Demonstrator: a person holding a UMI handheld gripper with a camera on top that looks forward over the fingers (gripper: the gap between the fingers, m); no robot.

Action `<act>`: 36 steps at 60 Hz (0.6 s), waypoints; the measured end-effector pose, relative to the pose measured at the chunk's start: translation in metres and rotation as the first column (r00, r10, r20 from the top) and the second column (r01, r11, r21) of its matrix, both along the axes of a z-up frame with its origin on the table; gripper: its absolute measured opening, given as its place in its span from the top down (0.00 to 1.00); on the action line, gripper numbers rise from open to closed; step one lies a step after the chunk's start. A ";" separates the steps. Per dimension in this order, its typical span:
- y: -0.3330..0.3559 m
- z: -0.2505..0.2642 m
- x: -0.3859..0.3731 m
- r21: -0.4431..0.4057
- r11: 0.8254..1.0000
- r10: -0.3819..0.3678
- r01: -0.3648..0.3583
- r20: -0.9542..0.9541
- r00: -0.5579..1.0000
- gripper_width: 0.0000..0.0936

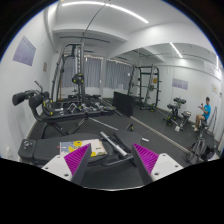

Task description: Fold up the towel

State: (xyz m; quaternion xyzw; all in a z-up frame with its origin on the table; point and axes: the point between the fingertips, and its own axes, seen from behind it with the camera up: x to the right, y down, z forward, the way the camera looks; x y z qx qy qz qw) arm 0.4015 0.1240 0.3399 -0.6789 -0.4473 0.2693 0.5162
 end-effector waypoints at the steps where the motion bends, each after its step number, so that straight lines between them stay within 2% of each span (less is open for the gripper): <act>1: 0.000 0.000 0.000 0.001 1.000 0.001 -0.001 0.000 1.000 0.09; 20: -0.009 -0.015 -0.008 -0.013 1.000 0.023 -0.023 0.015 1.000 0.09; 36: -0.053 -0.032 -0.024 -0.013 0.994 0.109 -0.109 0.031 0.994 0.09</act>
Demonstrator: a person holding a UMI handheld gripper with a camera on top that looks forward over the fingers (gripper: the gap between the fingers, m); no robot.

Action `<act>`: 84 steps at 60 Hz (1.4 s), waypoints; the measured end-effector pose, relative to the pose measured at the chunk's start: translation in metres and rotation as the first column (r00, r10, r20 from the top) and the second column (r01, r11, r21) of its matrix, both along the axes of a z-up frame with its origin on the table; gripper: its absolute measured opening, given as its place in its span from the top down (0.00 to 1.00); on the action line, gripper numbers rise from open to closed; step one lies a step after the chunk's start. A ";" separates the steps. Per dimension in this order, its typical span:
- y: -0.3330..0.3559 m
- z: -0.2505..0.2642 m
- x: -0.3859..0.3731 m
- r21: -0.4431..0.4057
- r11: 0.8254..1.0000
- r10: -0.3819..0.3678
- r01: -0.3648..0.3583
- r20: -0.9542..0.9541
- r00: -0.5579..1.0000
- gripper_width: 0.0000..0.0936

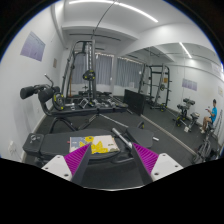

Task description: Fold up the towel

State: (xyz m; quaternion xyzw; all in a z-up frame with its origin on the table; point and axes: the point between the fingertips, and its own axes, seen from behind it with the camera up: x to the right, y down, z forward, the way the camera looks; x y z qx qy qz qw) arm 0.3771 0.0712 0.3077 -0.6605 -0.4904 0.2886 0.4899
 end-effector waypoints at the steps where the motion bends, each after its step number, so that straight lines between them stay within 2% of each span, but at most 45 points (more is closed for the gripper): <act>1: -0.003 -0.001 -0.002 0.002 1.000 0.007 -0.007 0.000 1.000 0.09; 17: -0.080 -0.028 -0.031 -0.015 0.989 0.149 -0.149 0.010 0.989 0.09; 25: -0.120 -0.052 -0.046 -0.032 0.975 0.220 -0.220 0.019 0.975 0.09; 44: -0.189 -0.131 -0.092 -0.082 0.943 0.328 -0.322 0.069 0.942 0.09; 62: -0.206 -0.205 -0.188 -0.089 0.931 0.360 -0.353 0.068 0.931 0.09; 84: -0.185 -0.284 -0.324 -0.080 0.948 0.316 -0.309 0.103 0.943 0.09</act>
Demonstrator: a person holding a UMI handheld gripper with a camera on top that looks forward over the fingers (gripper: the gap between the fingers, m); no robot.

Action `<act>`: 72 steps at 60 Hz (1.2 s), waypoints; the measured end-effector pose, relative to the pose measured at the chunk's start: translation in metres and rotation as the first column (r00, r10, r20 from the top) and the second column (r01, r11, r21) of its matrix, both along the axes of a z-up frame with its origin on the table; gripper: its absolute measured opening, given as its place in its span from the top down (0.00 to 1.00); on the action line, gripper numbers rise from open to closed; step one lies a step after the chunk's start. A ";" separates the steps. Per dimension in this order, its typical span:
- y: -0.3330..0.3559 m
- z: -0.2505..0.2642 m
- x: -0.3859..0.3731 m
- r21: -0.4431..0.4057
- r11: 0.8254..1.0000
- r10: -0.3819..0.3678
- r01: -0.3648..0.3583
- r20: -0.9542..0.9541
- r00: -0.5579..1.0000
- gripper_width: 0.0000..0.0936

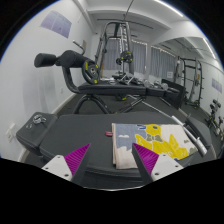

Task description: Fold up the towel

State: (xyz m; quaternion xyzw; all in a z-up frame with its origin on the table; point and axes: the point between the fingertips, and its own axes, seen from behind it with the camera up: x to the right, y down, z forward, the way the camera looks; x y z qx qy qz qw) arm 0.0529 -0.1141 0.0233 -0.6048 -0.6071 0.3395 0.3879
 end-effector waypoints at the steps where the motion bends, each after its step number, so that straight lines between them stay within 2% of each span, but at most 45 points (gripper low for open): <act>1: 0.001 -0.003 -0.006 0.005 1.000 -0.001 0.000 0.002 1.000 0.09; 13: 0.021 -0.041 -0.060 0.086 0.996 -0.025 0.022 0.039 0.999 0.09; 18: 0.018 -0.045 -0.069 0.047 0.999 -0.020 0.019 0.031 0.999 0.17; 21: 0.012 -0.048 -0.073 -0.004 1.000 -0.019 0.019 0.048 0.999 0.33; 23: 0.024 -0.048 -0.075 0.027 0.999 -0.048 0.047 0.046 0.998 0.65; 25: 0.048 -0.045 -0.076 0.107 0.989 -0.106 0.101 0.038 0.994 0.96; 28: 0.043 -0.047 -0.078 0.121 0.986 -0.117 0.111 0.051 0.992 0.99; 31: 0.039 -0.045 -0.079 0.142 0.986 -0.101 0.090 0.070 0.992 0.99; 37: 0.004 -0.028 -0.078 0.027 0.999 -0.037 0.035 0.090 0.995 0.99; 45: -0.008 0.037 -0.075 -0.079 0.997 -0.004 0.007 0.035 0.999 0.99; 50: 0.013 0.077 -0.075 -0.117 0.993 -0.022 0.022 0.000 1.000 0.99; 60: 0.102 0.111 -0.074 -0.082 0.994 -0.071 0.068 -0.025 0.997 0.99; 72: 0.214 0.066 -0.072 0.020 0.988 -0.156 0.156 0.016 0.988 0.99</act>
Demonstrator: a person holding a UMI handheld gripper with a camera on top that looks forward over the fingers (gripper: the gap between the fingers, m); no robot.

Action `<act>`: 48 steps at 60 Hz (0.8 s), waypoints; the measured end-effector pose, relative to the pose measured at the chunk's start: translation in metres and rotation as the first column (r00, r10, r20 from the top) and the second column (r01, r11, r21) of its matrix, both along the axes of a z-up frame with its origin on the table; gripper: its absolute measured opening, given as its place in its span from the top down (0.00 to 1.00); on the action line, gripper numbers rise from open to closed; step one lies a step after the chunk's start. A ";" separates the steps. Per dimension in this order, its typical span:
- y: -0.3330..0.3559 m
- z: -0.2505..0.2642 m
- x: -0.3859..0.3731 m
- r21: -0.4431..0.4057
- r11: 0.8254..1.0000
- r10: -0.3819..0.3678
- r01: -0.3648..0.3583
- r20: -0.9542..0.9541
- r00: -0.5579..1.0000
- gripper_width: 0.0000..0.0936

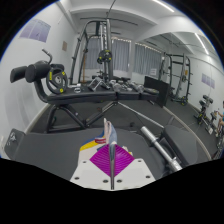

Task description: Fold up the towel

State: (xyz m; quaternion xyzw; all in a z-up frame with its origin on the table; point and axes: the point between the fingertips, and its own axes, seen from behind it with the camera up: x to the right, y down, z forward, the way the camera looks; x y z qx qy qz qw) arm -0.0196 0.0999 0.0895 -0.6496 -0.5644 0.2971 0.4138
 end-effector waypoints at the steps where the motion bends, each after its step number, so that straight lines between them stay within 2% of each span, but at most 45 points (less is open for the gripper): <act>1: 0.006 -0.007 0.000 0.007 1.000 -0.003 0.003 0.007 1.000 0.98; 7: 0.035 -0.054 0.001 0.068 0.998 -0.009 0.004 0.073 0.997 0.96; 9: 0.041 -0.067 0.001 0.093 0.996 -0.005 -0.004 0.098 0.995 0.88; 11: 0.045 -0.076 0.000 0.107 0.994 0.002 -0.015 0.119 0.993 0.66; 12: 0.048 -0.079 0.001 0.116 0.993 -0.005 -0.010 0.131 0.991 0.52; 14: 0.054 -0.079 0.008 0.126 0.992 -0.020 0.002 0.142 0.990 0.16; 15: 0.053 -0.076 0.010 0.128 0.992 -0.026 0.009 0.134 0.991 0.06; 17: 0.054 -0.066 0.013 0.128 0.992 -0.037 0.023 0.112 0.993 0.12; 21: 0.047 -0.041 0.023 0.104 0.994 -0.040 0.032 0.076 0.996 0.08; 26: 0.023 0.001 0.058 0.057 0.998 -0.012 0.010 0.038 0.999 0.08; 39: -0.028 0.110 0.189 0.003 1.000 0.002 -0.002 -0.033 0.999 0.08; 48: -0.055 0.155 0.277 -0.037 0.999 0.003 -0.005 -0.057 0.998 0.09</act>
